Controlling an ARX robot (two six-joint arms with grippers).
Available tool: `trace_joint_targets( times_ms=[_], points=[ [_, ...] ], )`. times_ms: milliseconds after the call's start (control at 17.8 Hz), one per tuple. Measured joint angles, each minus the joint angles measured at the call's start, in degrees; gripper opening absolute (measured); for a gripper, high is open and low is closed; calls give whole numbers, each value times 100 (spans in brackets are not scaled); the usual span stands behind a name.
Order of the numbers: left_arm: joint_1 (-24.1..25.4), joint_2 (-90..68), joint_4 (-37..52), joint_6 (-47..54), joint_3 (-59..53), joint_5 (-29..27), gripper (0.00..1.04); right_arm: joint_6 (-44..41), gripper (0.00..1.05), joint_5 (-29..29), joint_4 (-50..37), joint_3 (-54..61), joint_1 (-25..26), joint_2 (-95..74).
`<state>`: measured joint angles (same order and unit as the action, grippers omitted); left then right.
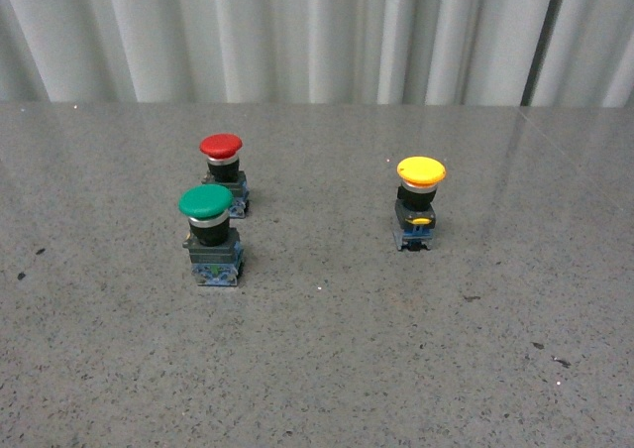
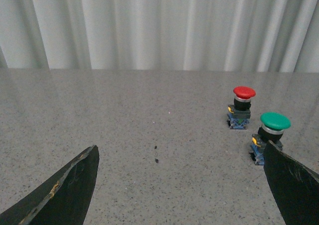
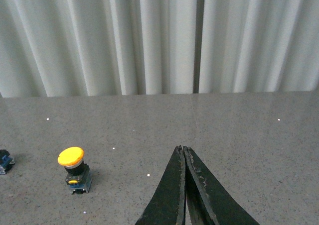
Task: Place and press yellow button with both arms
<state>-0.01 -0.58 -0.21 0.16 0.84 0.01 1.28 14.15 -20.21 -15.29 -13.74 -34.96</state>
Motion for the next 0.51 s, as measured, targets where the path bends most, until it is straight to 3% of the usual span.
trace_joint_targets(
  times_ms=[394, 451, 507],
  points=[
    [0, 0, -2, 0, 0, -2, 98, -79, 2, -881, 214, 872, 826, 1034],
    [0, 0, -2, 0, 0, 0, 98, -90, 2, -1320, 284, 966, 1215, 1178],
    [0, 0, -4, 0, 0, -4, 98, -87, 2, -1329, 350, 1040, 1421, 1303]
  ],
)
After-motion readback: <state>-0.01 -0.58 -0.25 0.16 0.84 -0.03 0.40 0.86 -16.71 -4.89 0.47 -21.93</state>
